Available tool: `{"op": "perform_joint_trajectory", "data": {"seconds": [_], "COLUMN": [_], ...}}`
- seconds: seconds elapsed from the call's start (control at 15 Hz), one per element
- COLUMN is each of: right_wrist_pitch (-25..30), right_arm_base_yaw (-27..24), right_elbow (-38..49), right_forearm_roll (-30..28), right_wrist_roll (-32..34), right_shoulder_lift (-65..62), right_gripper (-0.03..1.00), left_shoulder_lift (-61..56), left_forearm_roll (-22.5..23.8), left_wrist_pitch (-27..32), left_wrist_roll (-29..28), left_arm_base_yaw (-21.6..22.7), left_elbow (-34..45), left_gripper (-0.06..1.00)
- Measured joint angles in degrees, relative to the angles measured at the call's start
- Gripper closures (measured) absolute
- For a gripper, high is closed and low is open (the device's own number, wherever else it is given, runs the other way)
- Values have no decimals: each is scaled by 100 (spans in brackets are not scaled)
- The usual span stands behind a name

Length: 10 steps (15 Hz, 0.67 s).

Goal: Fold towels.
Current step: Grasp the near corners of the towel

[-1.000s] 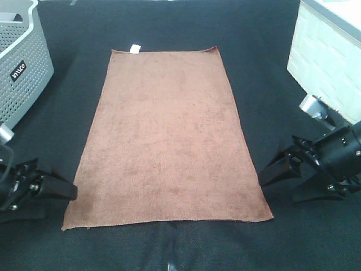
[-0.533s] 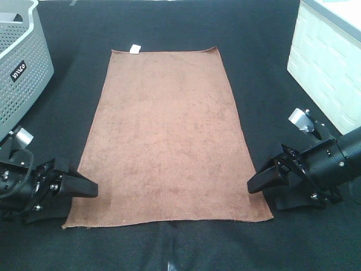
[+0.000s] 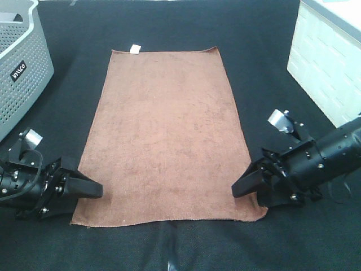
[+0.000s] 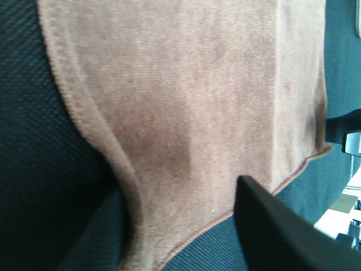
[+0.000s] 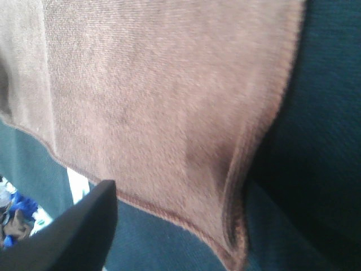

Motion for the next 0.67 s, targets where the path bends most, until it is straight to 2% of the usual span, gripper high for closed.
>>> {"op": "perform_joint_trajectory", "data": {"seconds": [0.07,0.13,0.27,0.33,0.4,0.47,0.67], "right_wrist_pitch": [-160,-241,-481,-619,-682,-676,-728], "right_arm_base_yaw": [86,92,97,97,97,97,97], "right_elbow": [-6,-6,-6,-6,-6,-6,0], "right_forearm_roll": [6,0,-46,-57,-63,-57,-212], "right_wrist_roll": [241,372,567,636,665,670,974], "right_shoulder_lift": [0,0,11,23,29,46,-120], "right_gripper": [36,44,65,79,91,97,97], "left_shoulder_lift": [23,40,46,46,46,46,-29], "left_forearm_roll": [0,0,23,80,109,115,275], "left_wrist_pitch": [-97,-178,-321,-332,-332,-332,-378], "left_wrist_roll": [0,0,0,29,52,52,-120], "left_arm_base_yaw": [0,0,0,-6,-6,-6,-6], "left_elbow": [-6,-6,-6,-6,-6,-6,17], "left_gripper": [49,57,80,89,94,94,94]}}
